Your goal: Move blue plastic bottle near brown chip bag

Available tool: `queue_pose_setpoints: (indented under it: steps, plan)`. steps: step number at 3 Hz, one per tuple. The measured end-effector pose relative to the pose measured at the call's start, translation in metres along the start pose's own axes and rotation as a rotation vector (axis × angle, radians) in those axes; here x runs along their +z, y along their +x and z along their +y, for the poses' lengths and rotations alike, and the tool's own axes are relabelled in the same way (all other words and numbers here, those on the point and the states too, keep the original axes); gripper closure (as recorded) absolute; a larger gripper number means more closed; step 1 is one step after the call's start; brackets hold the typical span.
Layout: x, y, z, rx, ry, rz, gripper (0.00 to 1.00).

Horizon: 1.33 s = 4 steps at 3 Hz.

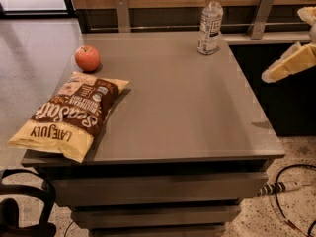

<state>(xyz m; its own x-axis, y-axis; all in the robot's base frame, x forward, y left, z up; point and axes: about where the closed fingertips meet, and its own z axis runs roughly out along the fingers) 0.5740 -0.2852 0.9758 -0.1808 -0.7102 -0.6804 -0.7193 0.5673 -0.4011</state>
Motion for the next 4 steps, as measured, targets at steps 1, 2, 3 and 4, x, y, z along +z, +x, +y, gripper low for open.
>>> queue_pose_setpoints:
  steps: [1, 2, 3, 4]
  plan:
    - [0.030, 0.001, -0.040, 0.085, 0.081, -0.177, 0.00]
    - [0.055, -0.001, -0.066, 0.154, 0.100, -0.285, 0.00]
    - [0.076, -0.009, -0.092, 0.199, 0.093, -0.368, 0.00]
    - [0.077, -0.010, -0.092, 0.198, 0.093, -0.368, 0.00]
